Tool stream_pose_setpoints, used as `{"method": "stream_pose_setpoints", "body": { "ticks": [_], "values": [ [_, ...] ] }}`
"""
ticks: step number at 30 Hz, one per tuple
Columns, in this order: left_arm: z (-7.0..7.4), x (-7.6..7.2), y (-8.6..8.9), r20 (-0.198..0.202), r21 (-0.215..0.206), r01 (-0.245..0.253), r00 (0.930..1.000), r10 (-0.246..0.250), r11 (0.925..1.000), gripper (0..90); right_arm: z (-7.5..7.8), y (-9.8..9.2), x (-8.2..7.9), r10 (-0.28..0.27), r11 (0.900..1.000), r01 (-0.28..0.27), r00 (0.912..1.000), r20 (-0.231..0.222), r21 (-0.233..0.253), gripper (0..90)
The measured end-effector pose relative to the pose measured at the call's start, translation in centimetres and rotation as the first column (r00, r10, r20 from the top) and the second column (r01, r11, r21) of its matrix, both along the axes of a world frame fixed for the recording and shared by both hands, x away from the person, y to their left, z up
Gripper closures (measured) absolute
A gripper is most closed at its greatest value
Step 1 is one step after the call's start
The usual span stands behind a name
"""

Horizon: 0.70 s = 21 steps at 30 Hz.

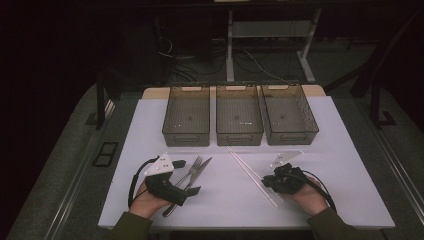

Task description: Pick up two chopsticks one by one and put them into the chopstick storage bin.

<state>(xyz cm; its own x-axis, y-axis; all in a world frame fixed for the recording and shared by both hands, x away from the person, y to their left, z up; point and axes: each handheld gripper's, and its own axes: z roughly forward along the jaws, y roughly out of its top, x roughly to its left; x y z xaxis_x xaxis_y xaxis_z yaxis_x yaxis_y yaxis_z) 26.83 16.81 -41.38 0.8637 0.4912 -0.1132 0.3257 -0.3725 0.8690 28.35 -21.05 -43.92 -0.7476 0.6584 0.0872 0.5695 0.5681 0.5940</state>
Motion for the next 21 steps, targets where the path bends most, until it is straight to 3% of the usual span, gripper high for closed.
{"method": "stream_pose_setpoints", "body": {
  "ticks": [7, 10, 21],
  "values": [
    [-0.1, 0.0, 0.0, -0.002, 0.004, -0.001, 1.0000, 0.001, 1.0000, 0.0, -0.2, 0.2, -0.4, -0.025, 1.000, 0.026, 0.9993, 0.029, -0.009, 80.3],
    [-0.1, 0.0, -0.1, -0.001, 0.007, -0.001, 1.0000, 0.001, 1.0000, 0.0, -0.2, 0.6, -0.9, -0.052, 0.998, 0.054, 0.9969, 0.058, -0.034, 82.1],
    [-0.1, 0.0, -0.1, 0.001, 0.014, -0.001, 1.0000, 0.001, 0.9999, 0.0, -0.2, 0.8, -1.2, -0.078, 0.996, 0.081, 0.9946, 0.068, -0.043, 83.8]
  ]
}}
